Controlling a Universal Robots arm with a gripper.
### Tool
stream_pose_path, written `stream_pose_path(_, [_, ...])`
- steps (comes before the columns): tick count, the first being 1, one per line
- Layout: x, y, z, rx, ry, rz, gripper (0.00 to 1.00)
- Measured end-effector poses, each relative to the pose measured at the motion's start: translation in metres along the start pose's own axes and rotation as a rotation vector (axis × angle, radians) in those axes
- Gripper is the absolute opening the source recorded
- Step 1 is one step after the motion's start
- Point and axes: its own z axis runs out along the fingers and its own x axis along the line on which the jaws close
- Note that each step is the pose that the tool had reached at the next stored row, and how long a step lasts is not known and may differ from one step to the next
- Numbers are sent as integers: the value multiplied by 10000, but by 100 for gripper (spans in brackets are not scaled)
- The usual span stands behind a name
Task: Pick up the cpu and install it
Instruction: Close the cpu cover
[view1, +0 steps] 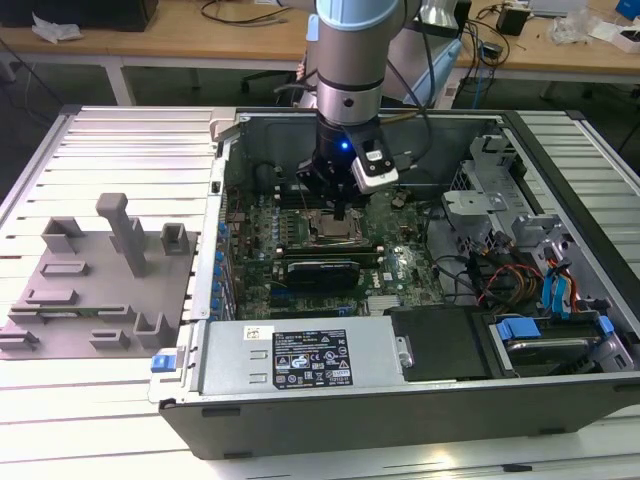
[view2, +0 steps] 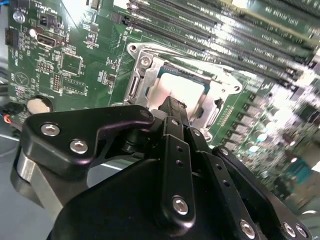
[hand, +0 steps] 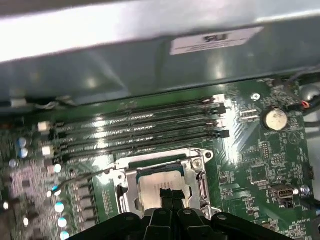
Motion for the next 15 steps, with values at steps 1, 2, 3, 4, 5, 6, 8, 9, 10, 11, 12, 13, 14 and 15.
stream_pose_path(1, [0,0,1,48,4,-116,11])
stream_pose_path(2, [-1,0,2,78,7,-219,11])
stream_pose_path(3, [-1,0,2,81,7,-268,11])
stream_pose_path(4, [0,0,2,82,7,-273,11])
stream_pose_path(5, [1,0,5,79,6,-273,11])
stream_pose_path(6, [8,-1,7,77,6,-270,11])
stream_pose_path(8, [153,-19,36,73,6,-274,11])
stream_pose_path(9, [184,-23,41,74,6,-274,11])
stream_pose_path(10, [198,-26,45,75,7,-273,11])
stream_pose_path(11, [217,-28,53,77,7,-272,11])
stream_pose_path(12, [235,-30,64,75,6,-274,11])
stream_pose_path(13, [246,-31,70,75,6,-274,11])
stream_pose_path(14, [264,-34,78,77,8,-274,11])
stream_pose_path(15, [284,-36,82,76,7,-273,11])
